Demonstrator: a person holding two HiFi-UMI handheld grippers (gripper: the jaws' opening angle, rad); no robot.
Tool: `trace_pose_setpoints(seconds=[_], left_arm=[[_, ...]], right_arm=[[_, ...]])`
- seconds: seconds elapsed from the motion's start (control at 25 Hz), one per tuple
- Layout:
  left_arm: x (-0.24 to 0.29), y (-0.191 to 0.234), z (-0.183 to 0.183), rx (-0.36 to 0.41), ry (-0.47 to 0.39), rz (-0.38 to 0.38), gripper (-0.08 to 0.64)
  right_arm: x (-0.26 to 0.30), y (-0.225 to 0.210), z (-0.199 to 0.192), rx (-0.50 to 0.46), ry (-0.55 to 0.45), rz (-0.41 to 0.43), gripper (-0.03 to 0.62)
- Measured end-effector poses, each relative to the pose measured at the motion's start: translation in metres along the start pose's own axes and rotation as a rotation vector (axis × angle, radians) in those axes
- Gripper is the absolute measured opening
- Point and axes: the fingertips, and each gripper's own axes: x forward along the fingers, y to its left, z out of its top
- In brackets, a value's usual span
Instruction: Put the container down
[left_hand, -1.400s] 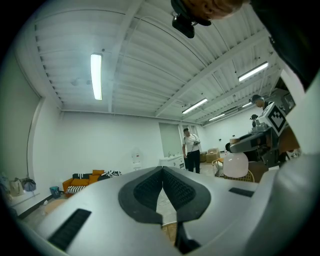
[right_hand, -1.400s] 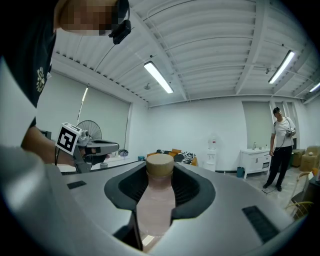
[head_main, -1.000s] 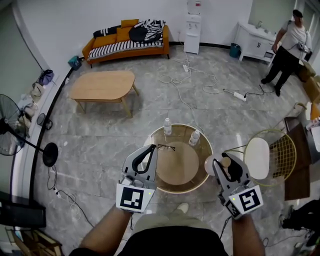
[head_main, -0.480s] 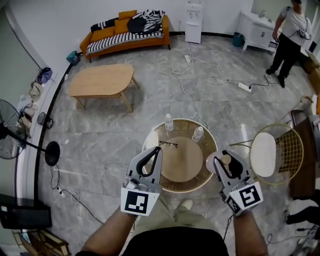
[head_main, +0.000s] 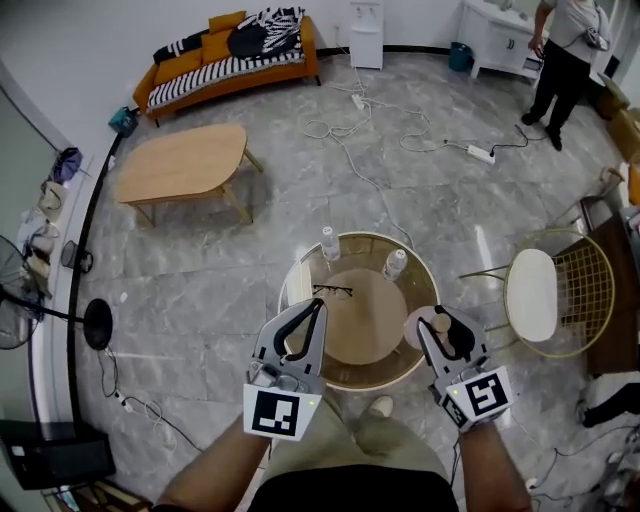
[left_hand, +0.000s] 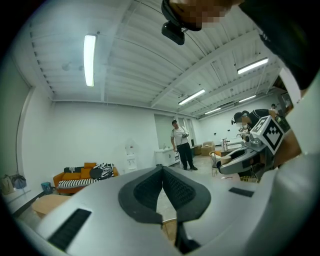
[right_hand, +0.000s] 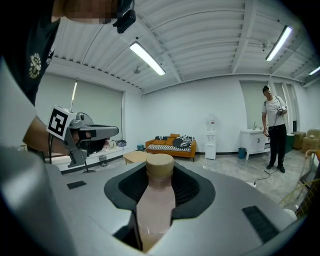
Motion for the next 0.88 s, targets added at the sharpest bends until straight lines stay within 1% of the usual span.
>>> trace_pose_setpoints(seconds=[0.16, 0.32, 0.44, 0.72, 0.88], left_arm=[[0.014, 0.002, -0.014, -0.002, 0.017, -0.012, 0.015], [0.028, -0.003, -0.027, 0.021, 0.018, -0.037, 0.015], [0.037, -0.006, -0.039, 0.013, 0.017, -0.045, 0.015], [0.056, -0.017, -0.063, 0.030, 0.018, -0.062, 0.015], [0.060, -0.022, -0.076, 0.018, 0.008, -0.050, 0.015]], right_arm=[[0.015, -0.006, -0.018, 0.013, 0.021, -0.008, 0.147], [0.025, -0.013, -0.034, 0.013, 0.031, -0.017, 0.147], [0.032, -0.018, -0.043, 0.008, 0.026, -0.028, 0.147], [0.044, -0.027, -0.071, 0.019, 0.069, -0.020, 0.147], [0.047, -0.035, -0.091, 0.041, 0.087, -0.029, 0.147]])
